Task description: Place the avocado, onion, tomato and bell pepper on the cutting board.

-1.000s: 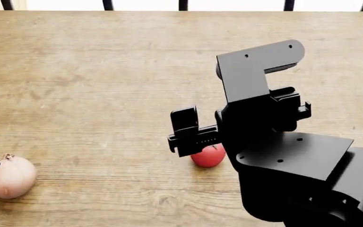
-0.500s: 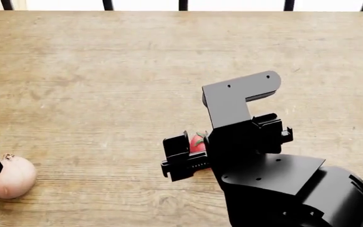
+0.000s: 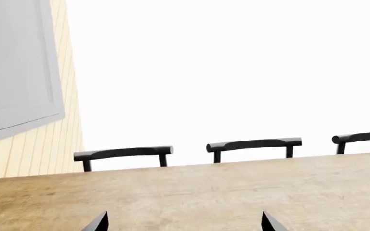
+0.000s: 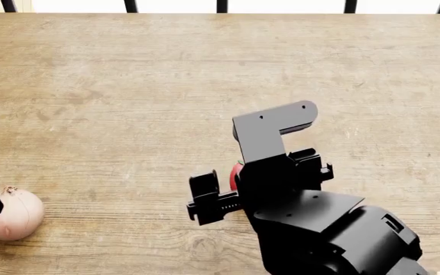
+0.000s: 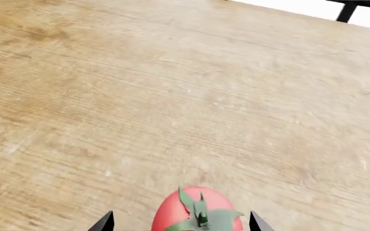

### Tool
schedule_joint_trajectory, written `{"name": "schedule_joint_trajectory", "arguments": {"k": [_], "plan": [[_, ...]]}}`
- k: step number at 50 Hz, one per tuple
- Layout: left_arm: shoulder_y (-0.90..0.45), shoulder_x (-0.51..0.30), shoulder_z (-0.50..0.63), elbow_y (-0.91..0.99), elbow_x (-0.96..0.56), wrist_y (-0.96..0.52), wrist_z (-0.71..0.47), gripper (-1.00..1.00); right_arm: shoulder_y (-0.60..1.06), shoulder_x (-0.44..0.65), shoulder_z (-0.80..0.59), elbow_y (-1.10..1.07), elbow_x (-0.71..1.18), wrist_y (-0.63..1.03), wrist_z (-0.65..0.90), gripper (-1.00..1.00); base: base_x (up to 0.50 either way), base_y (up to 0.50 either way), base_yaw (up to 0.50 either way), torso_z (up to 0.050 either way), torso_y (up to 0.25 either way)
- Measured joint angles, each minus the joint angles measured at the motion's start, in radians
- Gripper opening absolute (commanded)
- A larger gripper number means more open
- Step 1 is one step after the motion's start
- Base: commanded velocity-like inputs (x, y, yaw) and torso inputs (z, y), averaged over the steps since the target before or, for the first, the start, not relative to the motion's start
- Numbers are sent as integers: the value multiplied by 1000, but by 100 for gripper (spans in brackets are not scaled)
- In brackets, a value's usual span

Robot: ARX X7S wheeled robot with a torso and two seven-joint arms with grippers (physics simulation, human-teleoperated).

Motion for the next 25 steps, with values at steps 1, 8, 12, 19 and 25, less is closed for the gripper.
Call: {"name": "schedule_joint_trajectory", "arguments": {"k": [1, 8, 12, 19, 25], "plan": [[1, -1, -1, 1, -1, 1, -1, 100, -1, -3, -2, 9, -3, -2, -4, 100, 0, 0, 0, 0, 0], [5, -8, -4, 5, -12, 7, -9, 100, -8, -22, -11, 71, -26, -18, -21, 100, 0, 0, 0, 0, 0], [5, -13, -5, 8, -20, 9, -14, 100, -11, -30, -16, 101, -38, -26, -27, 100, 0, 0, 0, 0, 0], [2, -22, -7, 11, -36, 14, -24, 100, -15, -40, -20, 133, -51, -35, -33, 100, 0, 0, 0, 0, 0], [2, -28, -9, 14, -46, 18, -28, 100, -20, -43, -24, 138, -54, -39, -40, 100, 0, 0, 0, 0, 0]]}}
